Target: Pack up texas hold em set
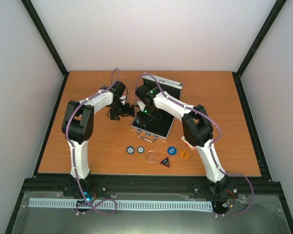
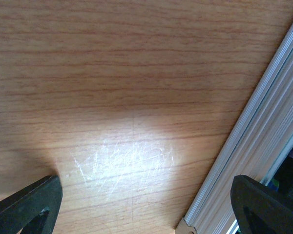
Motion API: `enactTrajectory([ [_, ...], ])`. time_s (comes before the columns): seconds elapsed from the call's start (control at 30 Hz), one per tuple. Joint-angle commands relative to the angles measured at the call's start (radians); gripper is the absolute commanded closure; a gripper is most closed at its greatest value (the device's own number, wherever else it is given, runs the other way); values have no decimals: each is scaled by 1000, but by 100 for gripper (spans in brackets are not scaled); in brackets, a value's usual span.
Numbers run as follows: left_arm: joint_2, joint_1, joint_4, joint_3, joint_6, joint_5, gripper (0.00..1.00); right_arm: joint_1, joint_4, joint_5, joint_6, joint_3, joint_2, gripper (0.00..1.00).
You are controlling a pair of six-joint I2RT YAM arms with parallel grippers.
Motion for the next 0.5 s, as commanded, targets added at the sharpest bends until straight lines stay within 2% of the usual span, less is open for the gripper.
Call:
enactTrajectory([
  [0.0,116,-34,55,-75,23,66,2,10,-12,-8,-9,22,35,48],
  [0.37,110,-33,55,-80,24,62,3,12,-16,15,-6,22,42,54],
  [0.47,113,-33,53,-74,24,62,2,12,-22,18,-8,20,39,59],
])
